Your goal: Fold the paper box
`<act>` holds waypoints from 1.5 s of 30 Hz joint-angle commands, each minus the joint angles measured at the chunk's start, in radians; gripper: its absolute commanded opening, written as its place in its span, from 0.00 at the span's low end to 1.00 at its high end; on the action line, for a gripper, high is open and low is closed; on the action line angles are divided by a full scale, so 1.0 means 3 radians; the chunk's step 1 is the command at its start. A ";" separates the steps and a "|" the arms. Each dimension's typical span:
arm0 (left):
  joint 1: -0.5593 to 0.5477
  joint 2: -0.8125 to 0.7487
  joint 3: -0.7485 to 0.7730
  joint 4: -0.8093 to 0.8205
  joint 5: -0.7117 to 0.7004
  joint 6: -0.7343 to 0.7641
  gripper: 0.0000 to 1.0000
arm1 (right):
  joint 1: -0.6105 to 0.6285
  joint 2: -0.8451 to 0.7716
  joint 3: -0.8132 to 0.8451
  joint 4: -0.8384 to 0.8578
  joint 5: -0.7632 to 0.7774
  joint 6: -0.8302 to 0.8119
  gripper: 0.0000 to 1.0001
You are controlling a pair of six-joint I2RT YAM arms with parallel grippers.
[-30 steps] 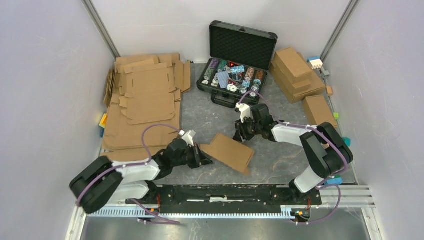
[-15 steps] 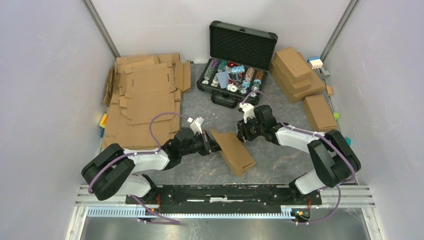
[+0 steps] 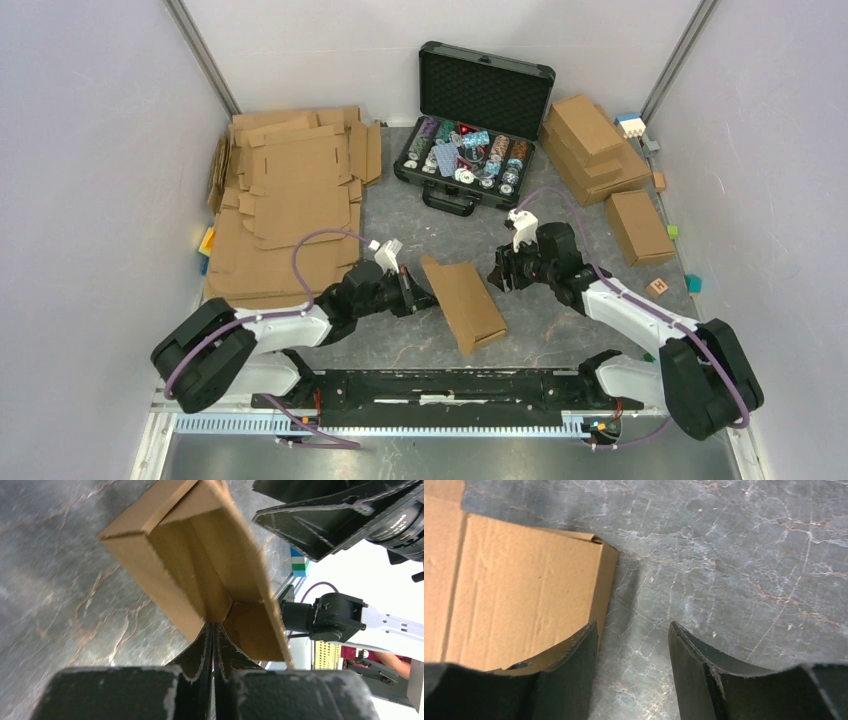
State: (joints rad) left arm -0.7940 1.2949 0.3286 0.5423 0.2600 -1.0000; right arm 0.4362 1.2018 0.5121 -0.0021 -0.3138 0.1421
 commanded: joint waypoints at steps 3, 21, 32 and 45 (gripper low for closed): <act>-0.0015 -0.0358 -0.0279 -0.0361 -0.0097 0.0077 0.04 | 0.0008 -0.0161 -0.0181 0.0081 -0.0464 0.0113 0.59; -0.0027 -0.0146 -0.0562 0.0052 -0.0033 -0.0005 0.04 | 0.0254 -0.0264 -0.0186 -0.0101 -0.0748 0.0195 0.77; -0.0043 0.0088 -0.0564 0.0317 0.0080 -0.0036 0.04 | 0.0463 -0.0094 -0.0229 -0.0152 -0.0540 0.0268 0.80; -0.0073 0.0403 -0.0538 0.0674 0.0129 -0.0101 0.05 | 0.0121 0.0090 -0.0660 0.0663 -0.1112 0.0674 0.49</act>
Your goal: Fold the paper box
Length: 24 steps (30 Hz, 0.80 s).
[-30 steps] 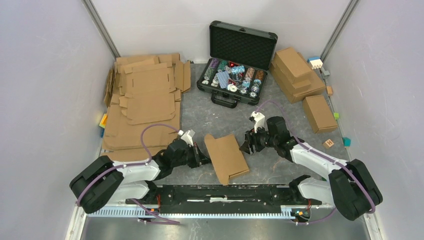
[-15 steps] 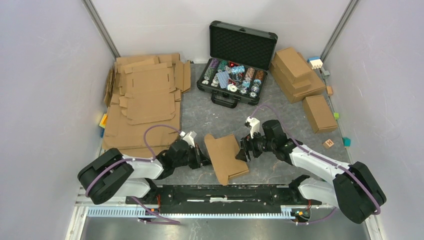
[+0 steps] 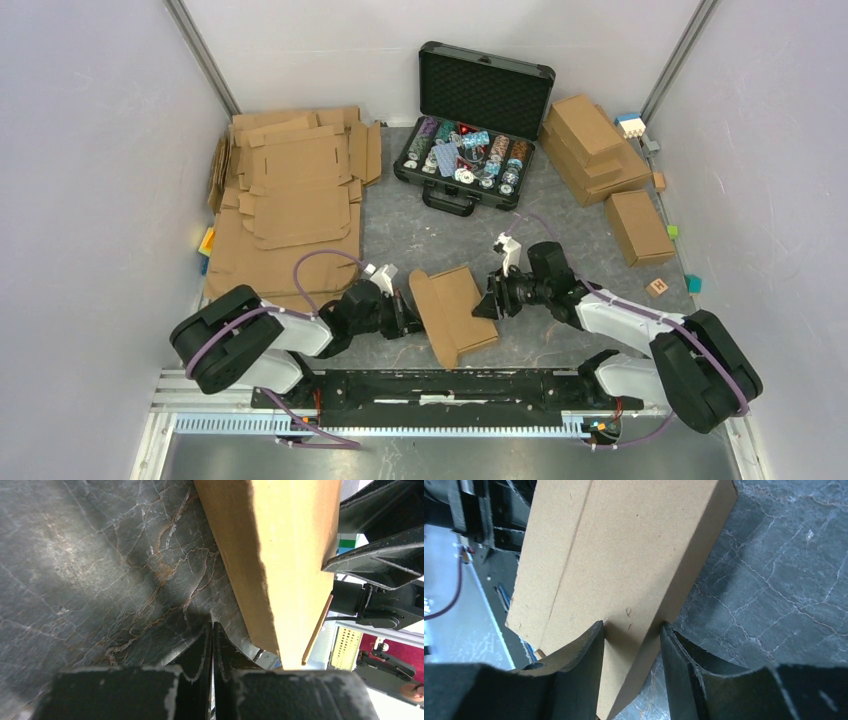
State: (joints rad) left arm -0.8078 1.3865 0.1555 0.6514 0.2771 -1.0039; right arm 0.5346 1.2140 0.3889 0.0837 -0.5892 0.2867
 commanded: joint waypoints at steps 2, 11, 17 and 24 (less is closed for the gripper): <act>-0.0033 0.0199 0.0044 0.0446 0.0100 -0.0114 0.05 | -0.0329 0.0079 -0.0312 0.0521 -0.0397 0.0265 0.49; -0.0165 0.0941 0.0157 0.1391 0.0033 -0.0345 0.04 | -0.0604 0.0069 -0.0500 0.0840 -0.0748 0.0426 0.57; -0.0176 0.1363 0.0272 0.1888 0.0043 -0.0525 0.02 | -0.0686 0.0006 -0.0502 0.0910 -0.0899 0.0503 0.77; -0.0181 0.1078 0.0323 0.1468 -0.0028 -0.0399 0.02 | -0.0826 -0.0305 -0.0368 0.0535 -0.0648 0.0412 0.69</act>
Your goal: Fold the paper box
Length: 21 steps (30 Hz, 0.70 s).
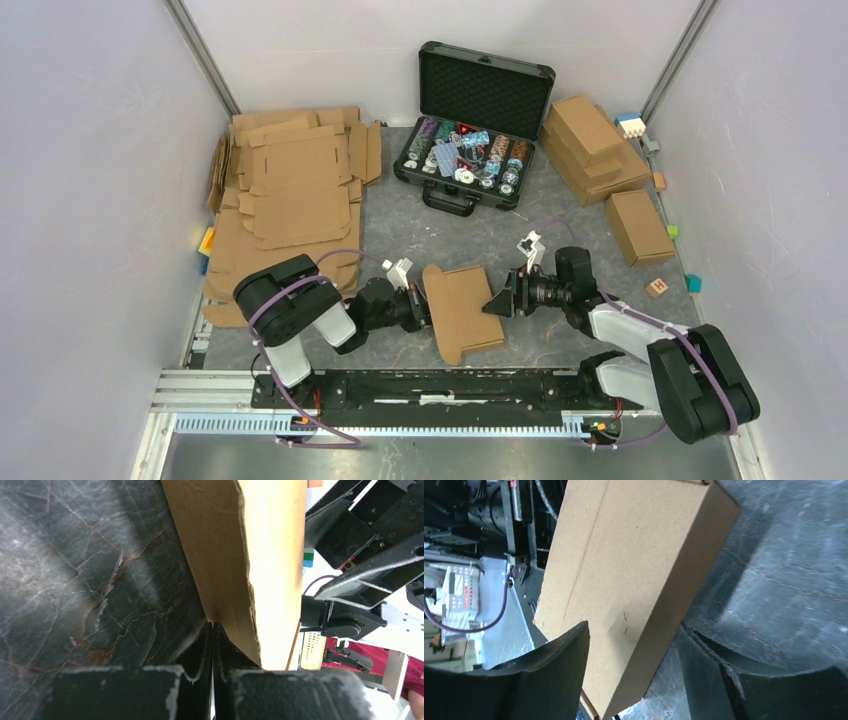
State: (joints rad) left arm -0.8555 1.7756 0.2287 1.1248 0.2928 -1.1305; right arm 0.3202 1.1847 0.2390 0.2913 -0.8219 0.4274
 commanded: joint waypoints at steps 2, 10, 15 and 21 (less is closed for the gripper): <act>-0.0022 -0.0329 0.0086 -0.0259 -0.0096 0.0072 0.03 | -0.0162 -0.0283 0.0151 -0.0313 0.0285 -0.0148 0.63; -0.0027 -0.0265 0.0137 -0.0222 -0.0018 0.0033 0.03 | -0.0168 -0.0166 0.0061 -0.0395 0.0366 -0.0318 0.49; -0.0042 -0.0289 0.0209 -0.0257 -0.0016 0.0039 0.03 | -0.0197 -0.0283 0.0045 -0.0611 0.0708 -0.0458 0.43; -0.0053 -0.0890 0.0222 -0.1070 -0.0195 0.0291 0.05 | -0.0300 -0.0256 0.0008 -0.0625 0.0605 -0.0528 0.42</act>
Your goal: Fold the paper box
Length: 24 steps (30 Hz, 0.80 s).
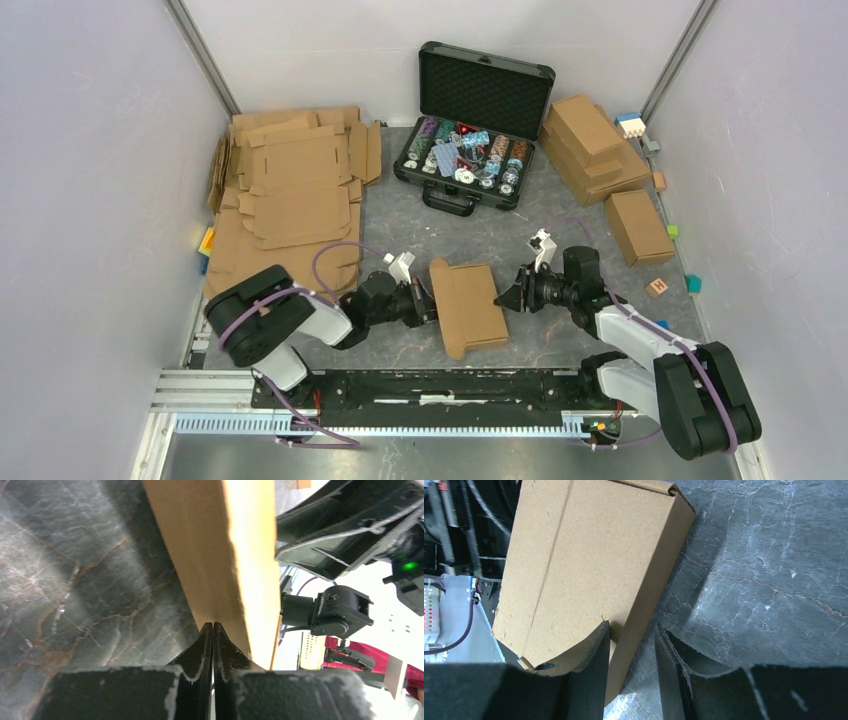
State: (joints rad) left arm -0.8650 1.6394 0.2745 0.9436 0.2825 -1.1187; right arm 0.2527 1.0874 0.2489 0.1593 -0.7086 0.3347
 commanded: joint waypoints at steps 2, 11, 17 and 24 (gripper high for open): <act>-0.0021 -0.0631 0.0040 -0.0700 -0.0212 0.0305 0.06 | -0.0116 0.0113 -0.0063 -0.0152 0.0203 -0.0226 0.41; -0.0020 -0.0914 -0.0125 -0.1123 -0.0296 0.0348 0.07 | -0.0259 0.0190 -0.0135 -0.0097 0.0179 -0.0209 0.38; -0.0115 -0.0612 0.0144 -0.1086 -0.0257 0.0383 0.07 | -0.0260 0.0165 -0.0123 -0.0102 0.0153 -0.0219 0.39; -0.0336 -0.0161 0.0815 -0.1071 -0.0261 0.0489 0.06 | -0.0256 0.0017 -0.0039 -0.0207 0.0184 -0.0189 0.40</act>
State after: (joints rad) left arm -0.9386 1.5517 0.4225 0.5900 0.2119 -1.0306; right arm 0.1757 1.1240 0.2127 0.1322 -0.6804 0.2977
